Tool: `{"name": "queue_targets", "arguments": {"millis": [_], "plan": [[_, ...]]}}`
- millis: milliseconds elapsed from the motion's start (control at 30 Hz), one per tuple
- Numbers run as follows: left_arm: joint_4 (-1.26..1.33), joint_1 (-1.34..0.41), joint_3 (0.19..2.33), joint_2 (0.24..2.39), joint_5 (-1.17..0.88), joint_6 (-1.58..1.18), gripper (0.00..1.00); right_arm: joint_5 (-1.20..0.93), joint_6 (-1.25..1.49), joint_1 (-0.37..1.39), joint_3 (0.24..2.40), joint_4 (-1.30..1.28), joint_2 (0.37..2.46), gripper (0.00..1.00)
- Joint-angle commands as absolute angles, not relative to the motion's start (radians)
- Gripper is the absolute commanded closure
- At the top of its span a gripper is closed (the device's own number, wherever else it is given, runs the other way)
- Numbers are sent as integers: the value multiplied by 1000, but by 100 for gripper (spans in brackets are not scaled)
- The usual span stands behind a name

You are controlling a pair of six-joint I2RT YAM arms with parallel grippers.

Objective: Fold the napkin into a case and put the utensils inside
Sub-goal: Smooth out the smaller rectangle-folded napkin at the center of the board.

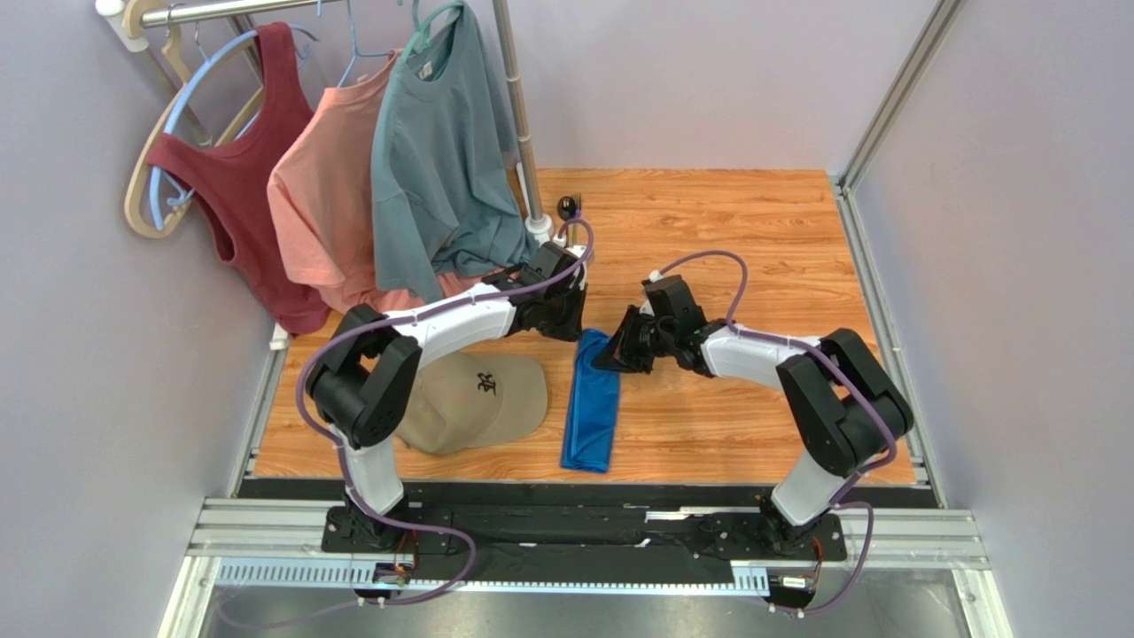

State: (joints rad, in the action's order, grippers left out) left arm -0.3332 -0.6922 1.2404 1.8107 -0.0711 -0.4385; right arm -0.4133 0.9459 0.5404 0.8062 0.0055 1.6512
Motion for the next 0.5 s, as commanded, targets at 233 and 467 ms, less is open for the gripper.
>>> {"name": "queue_targets", "arguments": {"millis": [233,467], "plan": [[-319,-689,1348,1888,-41,-405,91,-405,969,522,871,149,1779,100],[-318,-690,1356,1936,-68,-414,93,-402,982,515,890,173,1816,100]]}}
